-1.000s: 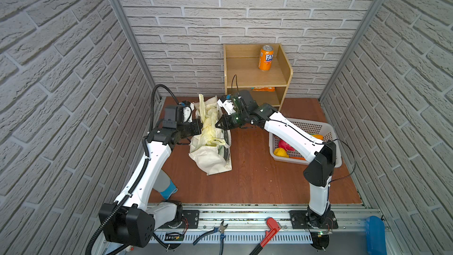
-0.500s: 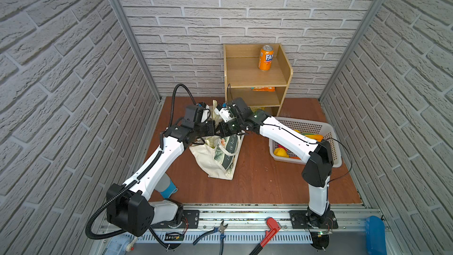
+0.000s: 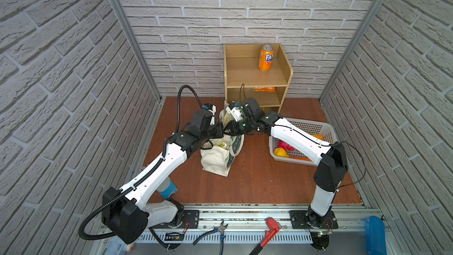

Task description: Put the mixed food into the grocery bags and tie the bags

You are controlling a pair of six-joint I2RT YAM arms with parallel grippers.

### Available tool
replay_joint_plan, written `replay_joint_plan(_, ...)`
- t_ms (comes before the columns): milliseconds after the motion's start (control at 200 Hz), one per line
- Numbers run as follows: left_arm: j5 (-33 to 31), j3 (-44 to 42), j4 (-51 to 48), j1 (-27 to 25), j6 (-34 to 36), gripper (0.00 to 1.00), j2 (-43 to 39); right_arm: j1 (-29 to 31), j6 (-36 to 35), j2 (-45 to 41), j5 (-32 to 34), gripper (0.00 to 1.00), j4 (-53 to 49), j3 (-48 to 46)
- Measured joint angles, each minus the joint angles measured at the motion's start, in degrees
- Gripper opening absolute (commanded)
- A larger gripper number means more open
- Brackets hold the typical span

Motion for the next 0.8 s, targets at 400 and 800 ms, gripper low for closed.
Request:
replay_joint_plan(400, -0.52, 2.27, 1.62, 1.53, 2.34, 0.89, -4.83, -1.7, -0.5, -9.64, 0.59, 0.68, 2.49, -4.55)
replay_joint_plan(800, 0.46, 5.7, -2.12, 7.19, 5.01, 0.98, -8.85, -5.49, -1.29, -16.59, 1.77, 0.96, 1.53, -7.98)
